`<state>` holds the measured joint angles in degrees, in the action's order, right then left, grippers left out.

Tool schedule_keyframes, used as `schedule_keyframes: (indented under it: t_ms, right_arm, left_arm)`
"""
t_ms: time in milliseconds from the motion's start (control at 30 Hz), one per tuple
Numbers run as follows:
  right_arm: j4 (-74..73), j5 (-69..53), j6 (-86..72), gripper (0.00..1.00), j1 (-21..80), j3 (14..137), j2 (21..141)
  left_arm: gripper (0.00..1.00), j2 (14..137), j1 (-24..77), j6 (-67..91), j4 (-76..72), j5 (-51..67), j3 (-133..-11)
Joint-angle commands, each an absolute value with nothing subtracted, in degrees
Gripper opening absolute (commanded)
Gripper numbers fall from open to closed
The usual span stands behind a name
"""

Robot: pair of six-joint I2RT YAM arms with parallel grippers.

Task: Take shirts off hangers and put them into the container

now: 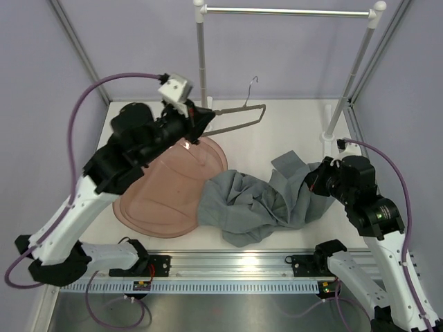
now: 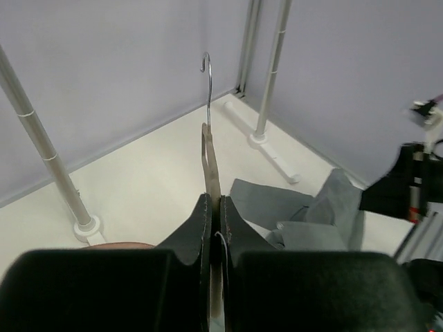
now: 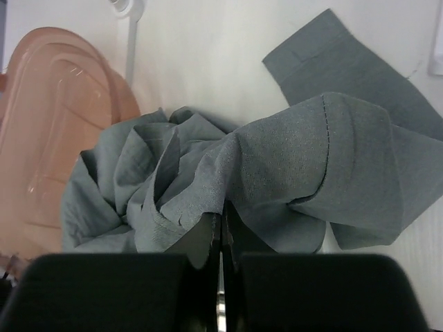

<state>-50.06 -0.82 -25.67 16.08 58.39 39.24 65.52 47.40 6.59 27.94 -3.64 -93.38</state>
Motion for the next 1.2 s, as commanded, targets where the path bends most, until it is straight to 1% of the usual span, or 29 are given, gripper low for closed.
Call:
schedule_keyframes:
  t_ms: [0, 67, 100, 200, 400, 533, 800, 933, 1167]
  right_arm:
    - [-47.63, -8.61, -23.03, 0.00, 16.08, 58.71, 38.06]
    - [-47.90, -10.19, -23.46, 0.00, 16.08, 58.62, 37.97]
    - [-47.64, -11.15, -23.73, 0.00, 16.08, 58.54, 37.88]
    - [-46.50, -14.32, -24.70, 0.00, 16.08, 58.71, 37.00]
    - [-47.98, -14.33, -23.82, 0.00, 16.08, 60.29, 35.95]
    - [-48.16, -13.62, -23.20, 0.00, 16.08, 60.12, 35.77]
    - [-46.15, -14.15, -23.12, 0.00, 16.08, 59.68, 38.41]
    - [-44.91, -14.50, -23.03, 0.00, 16.08, 59.15, 40.25]
    - [-42.72, -14.41, -22.41, 0.00, 16.08, 57.39, 42.10]
  left_arm:
    - [0.00, 70.56, 46.59, 2.55, 20.13, -7.12, -101.57]
    - [0.00, 74.07, 45.79, 1.24, 20.65, -7.30, -105.62]
    - [0.00, 77.66, 45.53, 0.88, 21.00, -7.64, -109.99]
    - [0.00, 82.60, 44.21, 0.44, 20.83, -7.20, -114.77]
    - [0.00, 85.78, 42.98, -1.67, 11.17, -10.11, -112.85]
    - [0.00, 88.06, 40.96, -0.79, 6.35, -8.35, -112.85]
    - [0.00, 91.05, 38.32, -0.26, 3.87, -5.19, -115.57]
    - [0.00, 90.79, 36.39, 1.85, 2.64, -3.25, -114.96]
    - [0.00, 86.93, 36.30, 3.78, 0.88, 1.13, -110.49]
